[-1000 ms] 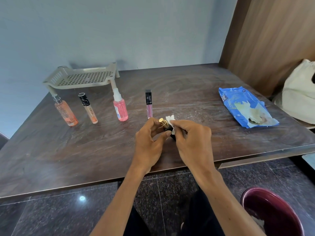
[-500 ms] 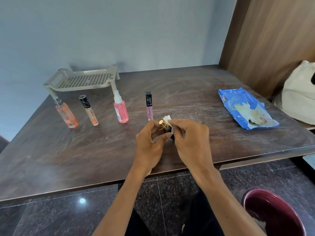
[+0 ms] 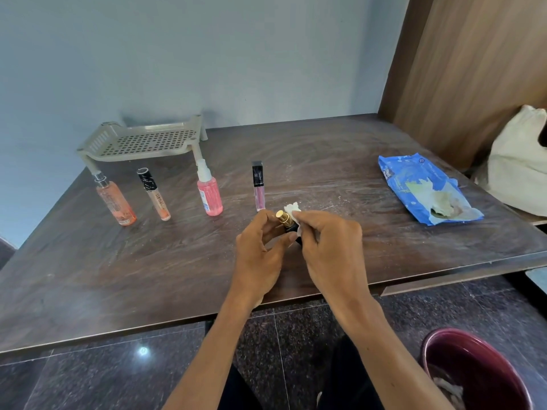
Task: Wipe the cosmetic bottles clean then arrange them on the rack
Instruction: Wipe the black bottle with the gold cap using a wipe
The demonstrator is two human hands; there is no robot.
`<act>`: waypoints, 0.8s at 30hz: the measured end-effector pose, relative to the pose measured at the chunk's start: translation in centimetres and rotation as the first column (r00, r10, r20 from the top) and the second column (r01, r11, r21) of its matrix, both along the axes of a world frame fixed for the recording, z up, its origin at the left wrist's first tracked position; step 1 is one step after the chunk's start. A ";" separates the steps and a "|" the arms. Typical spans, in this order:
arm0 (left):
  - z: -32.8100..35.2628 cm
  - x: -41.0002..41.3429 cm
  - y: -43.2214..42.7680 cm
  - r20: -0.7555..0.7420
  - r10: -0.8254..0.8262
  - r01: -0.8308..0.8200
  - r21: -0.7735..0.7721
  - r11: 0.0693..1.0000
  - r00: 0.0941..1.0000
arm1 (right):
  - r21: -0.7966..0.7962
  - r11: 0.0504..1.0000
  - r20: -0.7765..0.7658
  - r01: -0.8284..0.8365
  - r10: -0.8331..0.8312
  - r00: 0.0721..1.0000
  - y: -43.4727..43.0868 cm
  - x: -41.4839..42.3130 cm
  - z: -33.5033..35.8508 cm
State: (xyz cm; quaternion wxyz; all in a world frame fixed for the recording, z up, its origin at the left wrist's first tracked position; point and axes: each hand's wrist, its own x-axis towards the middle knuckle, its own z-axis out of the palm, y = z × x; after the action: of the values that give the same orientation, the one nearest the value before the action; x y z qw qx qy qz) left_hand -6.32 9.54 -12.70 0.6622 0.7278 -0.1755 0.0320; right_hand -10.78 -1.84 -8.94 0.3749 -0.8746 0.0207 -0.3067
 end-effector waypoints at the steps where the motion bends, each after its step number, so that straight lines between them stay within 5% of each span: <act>1: 0.0 0.0 0.0 0.001 0.001 -0.001 0.000 1.000 1.000 | -0.007 1.000 0.006 0.002 -0.002 1.000 -0.1 0.0 -0.3; 8: 0.1 -0.1 -0.3 -0.011 0.010 -0.010 -0.006 1.000 1.000 | 0.015 0.995 -0.121 0.102 -0.100 0.988 -2.5 -1.2 -2.4; 12: 0.1 0.0 -0.2 -0.011 -0.009 0.009 0.022 1.000 1.000 | 0.110 0.989 -0.046 0.097 -0.092 0.995 -1.6 -1.5 -1.5; 24: 0.1 -0.1 -0.3 0.004 0.067 -0.067 0.018 0.998 0.998 | 0.066 0.995 0.029 0.078 -0.080 0.996 -0.9 -1.8 -2.6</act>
State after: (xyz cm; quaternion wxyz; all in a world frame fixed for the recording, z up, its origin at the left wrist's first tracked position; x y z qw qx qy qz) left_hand -6.42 9.22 -12.55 0.6539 0.7391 -0.1527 0.0540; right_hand -12.60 -2.76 -11.58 0.3911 -0.8554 0.0592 -0.3343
